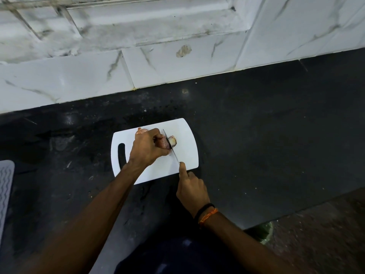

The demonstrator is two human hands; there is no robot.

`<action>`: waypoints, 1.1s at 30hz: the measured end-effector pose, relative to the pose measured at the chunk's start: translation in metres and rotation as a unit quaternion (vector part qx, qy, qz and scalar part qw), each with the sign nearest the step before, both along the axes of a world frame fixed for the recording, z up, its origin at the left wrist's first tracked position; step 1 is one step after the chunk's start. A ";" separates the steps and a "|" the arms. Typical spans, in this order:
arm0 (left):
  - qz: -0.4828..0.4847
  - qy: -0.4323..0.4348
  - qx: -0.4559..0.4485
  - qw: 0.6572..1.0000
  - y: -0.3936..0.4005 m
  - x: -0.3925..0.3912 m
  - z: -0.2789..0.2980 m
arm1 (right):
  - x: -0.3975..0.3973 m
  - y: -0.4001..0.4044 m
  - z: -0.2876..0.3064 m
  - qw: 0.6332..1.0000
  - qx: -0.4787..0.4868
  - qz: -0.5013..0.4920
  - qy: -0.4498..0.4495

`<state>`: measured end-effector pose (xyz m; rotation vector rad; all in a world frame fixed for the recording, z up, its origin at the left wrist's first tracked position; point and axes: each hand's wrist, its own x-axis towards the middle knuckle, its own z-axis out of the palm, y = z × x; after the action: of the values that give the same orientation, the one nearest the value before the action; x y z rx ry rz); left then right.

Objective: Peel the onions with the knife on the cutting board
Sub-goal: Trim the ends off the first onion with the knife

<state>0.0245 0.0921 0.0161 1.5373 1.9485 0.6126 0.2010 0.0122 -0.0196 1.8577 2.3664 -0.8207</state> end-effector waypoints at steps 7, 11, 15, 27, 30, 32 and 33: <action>0.018 0.041 0.016 0.999 -0.006 0.000 -0.004 | 0.002 0.005 0.004 0.999 0.007 -0.029 0.035; 0.013 0.033 0.035 0.999 -0.010 -0.006 0.004 | 0.008 -0.001 0.007 0.996 0.010 -0.039 0.074; 0.015 -0.019 0.049 0.999 -0.016 -0.004 0.004 | 0.013 0.001 0.010 0.992 0.019 -0.059 0.109; -0.015 -0.002 0.056 0.998 -0.023 0.001 -0.007 | 0.023 0.013 0.015 0.983 0.011 -0.064 0.170; -0.014 0.014 0.060 0.998 -0.019 0.004 -0.009 | 0.027 0.016 0.016 0.983 0.019 -0.055 0.175; -0.017 0.012 0.066 0.998 -0.017 0.005 -0.009 | 0.028 0.019 0.016 0.982 0.018 -0.052 0.179; -0.017 0.009 0.070 0.997 -0.016 0.006 -0.010 | 0.029 0.021 0.016 0.982 0.013 -0.051 0.182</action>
<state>0.0306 0.0757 0.0066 1.6635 1.9234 0.7365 0.2297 0.0331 -0.0039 2.0021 2.5028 -1.2424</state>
